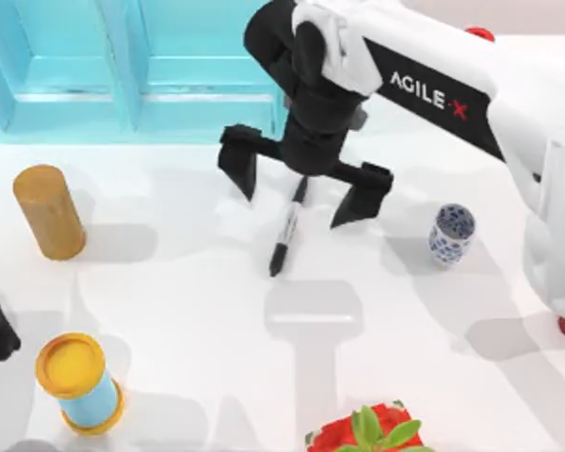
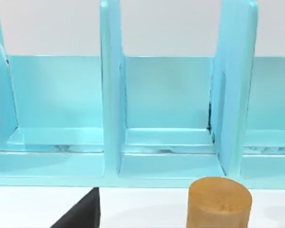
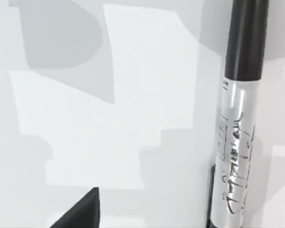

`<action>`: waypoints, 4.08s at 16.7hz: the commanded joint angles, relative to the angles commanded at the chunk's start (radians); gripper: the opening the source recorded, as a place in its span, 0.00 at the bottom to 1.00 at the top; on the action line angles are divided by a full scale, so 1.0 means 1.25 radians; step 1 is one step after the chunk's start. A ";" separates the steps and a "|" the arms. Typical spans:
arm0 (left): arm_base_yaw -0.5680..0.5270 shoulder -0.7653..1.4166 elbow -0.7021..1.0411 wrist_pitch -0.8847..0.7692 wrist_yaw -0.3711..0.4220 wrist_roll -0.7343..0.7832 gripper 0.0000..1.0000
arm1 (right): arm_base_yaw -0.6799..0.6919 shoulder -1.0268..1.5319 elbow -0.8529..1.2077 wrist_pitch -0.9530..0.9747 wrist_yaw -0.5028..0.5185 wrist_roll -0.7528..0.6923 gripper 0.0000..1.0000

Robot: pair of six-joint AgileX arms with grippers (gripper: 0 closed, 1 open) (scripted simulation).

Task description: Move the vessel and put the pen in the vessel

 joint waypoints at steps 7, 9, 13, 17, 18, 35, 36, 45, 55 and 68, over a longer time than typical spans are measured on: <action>0.000 0.000 0.000 0.000 0.000 0.000 1.00 | 0.011 0.048 -0.089 0.139 0.002 0.012 1.00; 0.000 0.000 0.000 0.000 0.000 0.000 1.00 | 0.011 0.048 -0.089 0.139 0.002 0.012 1.00; 0.000 0.000 0.000 0.000 0.000 0.000 1.00 | 0.011 0.048 -0.089 0.139 0.002 0.012 0.77; 0.000 0.000 0.000 0.000 0.000 0.000 1.00 | 0.011 0.048 -0.089 0.139 0.002 0.012 0.47; 0.000 0.000 0.000 0.000 0.000 0.000 1.00 | 0.011 0.048 -0.089 0.139 0.002 0.012 0.40; 0.000 0.000 0.000 0.000 0.000 0.000 1.00 | 0.018 -0.050 -0.139 0.084 0.037 -0.007 0.00; 0.000 0.000 0.000 0.000 0.000 0.000 1.00 | 0.028 -0.077 -0.161 0.078 0.037 0.001 0.00; 0.000 0.000 0.000 0.000 0.000 0.000 1.00 | 0.115 -0.352 -0.368 0.021 0.046 0.093 0.00; 0.000 0.000 0.000 0.000 0.000 0.000 1.00 | 0.122 -0.389 -0.489 0.191 0.136 -0.003 0.00; 0.000 0.000 0.000 0.000 0.000 0.000 1.00 | 0.157 -0.660 -1.119 1.165 0.609 -0.472 0.00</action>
